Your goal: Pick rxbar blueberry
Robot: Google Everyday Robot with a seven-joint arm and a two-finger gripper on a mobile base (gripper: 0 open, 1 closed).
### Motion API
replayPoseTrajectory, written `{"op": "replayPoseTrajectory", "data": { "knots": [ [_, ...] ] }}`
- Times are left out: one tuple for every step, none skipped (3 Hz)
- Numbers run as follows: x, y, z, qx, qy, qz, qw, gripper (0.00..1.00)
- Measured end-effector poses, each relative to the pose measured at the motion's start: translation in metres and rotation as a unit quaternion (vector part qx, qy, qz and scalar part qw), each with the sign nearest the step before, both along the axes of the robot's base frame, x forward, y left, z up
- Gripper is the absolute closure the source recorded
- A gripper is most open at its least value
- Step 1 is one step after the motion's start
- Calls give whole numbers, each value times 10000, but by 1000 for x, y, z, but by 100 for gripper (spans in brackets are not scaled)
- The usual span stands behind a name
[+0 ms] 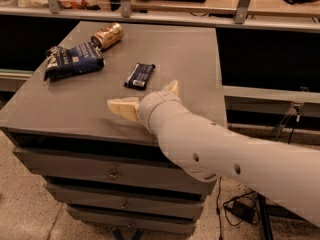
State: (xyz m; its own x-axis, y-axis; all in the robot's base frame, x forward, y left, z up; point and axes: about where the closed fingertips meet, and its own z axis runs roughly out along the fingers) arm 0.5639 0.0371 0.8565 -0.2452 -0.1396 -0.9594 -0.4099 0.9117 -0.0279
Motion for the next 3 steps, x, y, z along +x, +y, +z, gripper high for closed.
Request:
{"op": "replayPoseTrajectory", "data": {
  "knots": [
    [14, 13, -5, -40, 82, -45, 9999, 0],
    [30, 25, -6, -49, 106, -125, 9999, 0],
    [47, 29, -4, 48, 78, -298, 9995, 0]
  ]
}}
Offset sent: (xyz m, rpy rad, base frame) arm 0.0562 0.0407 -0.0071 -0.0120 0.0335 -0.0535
